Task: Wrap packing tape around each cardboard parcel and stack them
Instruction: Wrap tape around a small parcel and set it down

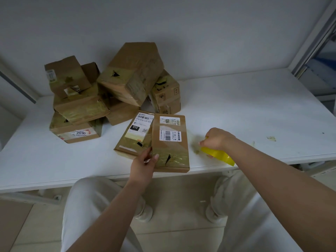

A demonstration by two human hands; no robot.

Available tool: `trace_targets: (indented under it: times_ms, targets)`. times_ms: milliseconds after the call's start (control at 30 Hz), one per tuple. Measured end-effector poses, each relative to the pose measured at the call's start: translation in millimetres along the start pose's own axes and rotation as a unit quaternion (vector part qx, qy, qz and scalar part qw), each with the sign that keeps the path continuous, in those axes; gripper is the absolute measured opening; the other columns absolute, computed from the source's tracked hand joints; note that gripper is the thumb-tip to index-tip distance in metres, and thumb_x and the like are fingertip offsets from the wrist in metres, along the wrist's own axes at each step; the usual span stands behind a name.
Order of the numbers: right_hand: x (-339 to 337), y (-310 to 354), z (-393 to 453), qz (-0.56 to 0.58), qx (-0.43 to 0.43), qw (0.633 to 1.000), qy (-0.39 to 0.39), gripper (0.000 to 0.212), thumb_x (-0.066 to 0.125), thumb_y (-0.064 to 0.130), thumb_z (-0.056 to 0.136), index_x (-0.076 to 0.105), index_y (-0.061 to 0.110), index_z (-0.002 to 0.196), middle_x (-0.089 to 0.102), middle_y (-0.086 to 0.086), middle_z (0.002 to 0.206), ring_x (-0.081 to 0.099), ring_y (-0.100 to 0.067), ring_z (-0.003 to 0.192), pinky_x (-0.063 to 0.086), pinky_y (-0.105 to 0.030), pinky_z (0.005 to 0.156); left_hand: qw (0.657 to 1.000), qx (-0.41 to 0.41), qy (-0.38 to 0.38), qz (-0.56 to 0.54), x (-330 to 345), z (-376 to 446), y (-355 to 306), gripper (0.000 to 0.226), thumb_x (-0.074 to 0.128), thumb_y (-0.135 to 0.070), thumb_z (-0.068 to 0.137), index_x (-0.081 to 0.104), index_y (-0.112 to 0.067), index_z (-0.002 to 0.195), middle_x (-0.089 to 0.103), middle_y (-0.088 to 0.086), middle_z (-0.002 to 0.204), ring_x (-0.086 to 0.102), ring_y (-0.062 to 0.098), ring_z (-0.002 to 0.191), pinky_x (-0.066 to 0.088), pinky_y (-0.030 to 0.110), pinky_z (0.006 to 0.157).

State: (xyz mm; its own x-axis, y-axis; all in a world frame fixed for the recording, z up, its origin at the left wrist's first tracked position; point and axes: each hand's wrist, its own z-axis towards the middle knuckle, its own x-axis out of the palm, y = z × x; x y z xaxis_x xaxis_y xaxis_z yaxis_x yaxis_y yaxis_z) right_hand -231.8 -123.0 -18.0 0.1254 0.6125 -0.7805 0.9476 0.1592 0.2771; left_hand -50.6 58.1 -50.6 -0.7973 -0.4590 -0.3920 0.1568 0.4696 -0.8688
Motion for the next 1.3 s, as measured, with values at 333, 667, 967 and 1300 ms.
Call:
trace_targets:
  times_ms: [333, 667, 967, 1300]
  targets:
    - [-7.6, 2.8, -12.8, 0.121, -0.022, 0.992, 0.033, 0.021, 0.057, 0.022, 0.089, 0.072, 0.008, 0.088, 0.064, -0.004, 0.076, 0.055, -0.014, 0.062, 0.041, -0.022, 0.055, 0.999, -0.009, -0.003, -0.038, 1.5, -0.7, -8.6, 0.039, 0.059, -0.023, 0.096, 0.054, -0.028, 0.135, 0.061, -0.01, 0.11, 0.059, 0.024, 0.114, 0.049, 0.049, 0.101]
    - [-62.9, -71.9, -29.2, 0.244, -0.01, 0.967, -0.08, 0.026, 0.067, 0.022, 0.088, 0.071, 0.015, 0.113, 0.061, -0.006, 0.114, 0.054, -0.023, 0.099, 0.04, -0.027, 0.083, 0.999, -0.014, 0.024, -0.042, 51.0, 6.0, -28.0, 0.039, 0.055, -0.028, 0.099, 0.053, -0.022, 0.137, 0.065, 0.0, 0.113, 0.063, 0.022, 0.097, 0.058, 0.044, 0.084]
    - [-52.1, -102.7, -6.6, 0.046, 0.06, 0.995, -0.067, 0.04, 0.048, 0.026, 0.097, 0.056, 0.009, 0.132, 0.049, -0.011, 0.141, 0.046, -0.029, 0.128, 0.039, -0.035, 0.105, 0.998, -0.043, 0.045, 0.015, 93.4, 9.0, -34.4, 0.044, 0.055, -0.029, 0.098, 0.049, -0.02, 0.141, 0.064, 0.01, 0.123, 0.061, 0.035, 0.111, 0.052, 0.047, 0.096]
    - [-48.7, -104.4, 10.5, -0.027, 0.085, 0.984, -0.152, 0.064, 0.051, 0.061, 0.091, 0.047, 0.012, 0.131, 0.059, -0.009, 0.124, 0.056, -0.03, 0.113, 0.043, -0.036, 0.084, 0.997, -0.021, 0.01, 0.077, 90.6, 19.0, -27.5, 0.042, 0.05, -0.028, 0.101, 0.047, -0.019, 0.142, 0.062, 0.004, 0.122, 0.055, 0.016, 0.098, 0.045, 0.027, 0.084]
